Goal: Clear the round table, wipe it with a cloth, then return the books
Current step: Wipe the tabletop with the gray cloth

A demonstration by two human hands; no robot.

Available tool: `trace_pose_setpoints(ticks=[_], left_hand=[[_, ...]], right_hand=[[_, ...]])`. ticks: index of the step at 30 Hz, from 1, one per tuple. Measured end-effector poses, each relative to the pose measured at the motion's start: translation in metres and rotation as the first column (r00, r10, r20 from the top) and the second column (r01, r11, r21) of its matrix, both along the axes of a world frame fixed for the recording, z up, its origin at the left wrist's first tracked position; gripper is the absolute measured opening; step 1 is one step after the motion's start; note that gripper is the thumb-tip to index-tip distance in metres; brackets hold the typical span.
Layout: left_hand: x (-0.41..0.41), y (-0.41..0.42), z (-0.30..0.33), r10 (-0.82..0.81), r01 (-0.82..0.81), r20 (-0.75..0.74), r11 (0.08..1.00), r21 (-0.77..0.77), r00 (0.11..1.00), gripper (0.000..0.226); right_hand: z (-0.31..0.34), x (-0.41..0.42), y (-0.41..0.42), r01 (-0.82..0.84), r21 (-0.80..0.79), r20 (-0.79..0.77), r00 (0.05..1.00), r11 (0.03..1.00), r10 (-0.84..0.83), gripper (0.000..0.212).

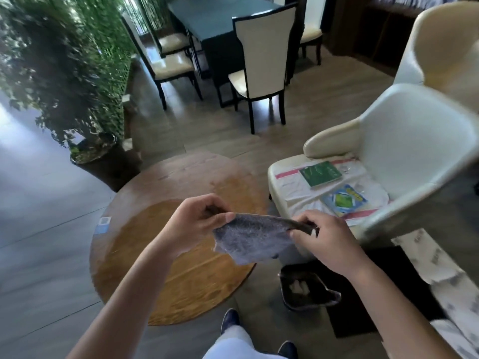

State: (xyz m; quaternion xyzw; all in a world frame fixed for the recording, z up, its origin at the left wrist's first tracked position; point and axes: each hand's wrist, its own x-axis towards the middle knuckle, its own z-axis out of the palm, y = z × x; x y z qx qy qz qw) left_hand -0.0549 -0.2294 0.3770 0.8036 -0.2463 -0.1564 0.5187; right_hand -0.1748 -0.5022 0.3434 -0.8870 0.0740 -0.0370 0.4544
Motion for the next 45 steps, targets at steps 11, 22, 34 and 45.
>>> trace_pose_setpoints(ticks=[11, 22, 34, 45], left_hand=[[0.078, -0.009, -0.059, 0.131, -0.138, 0.107, 0.989, 0.059, 0.986, 0.007], [0.318, -0.022, -0.112, 0.289, -0.312, 0.170, 0.942, 0.124, 0.942, 0.015], [0.389, -0.016, -0.222, 0.316, -0.269, -0.079, 0.894, 0.359, 0.945, 0.022], [0.342, -0.026, -0.315, 0.301, -0.203, -0.271, 0.919, 0.338, 0.914, 0.007]], right_hand=[[-0.015, 0.094, -0.025, 0.018, -0.021, -0.028, 0.999, 1.000, -0.018, 0.024], [-0.054, 0.355, -0.033, -0.055, -0.106, -0.082, 0.996, 0.993, 0.047, 0.013], [-0.187, 0.469, -0.033, -0.129, -0.168, -0.219, 0.971, 0.977, 0.091, 0.005], [-0.286, 0.414, -0.058, -0.048, 0.253, -0.463, 0.871, 0.966, 0.165, 0.020]])
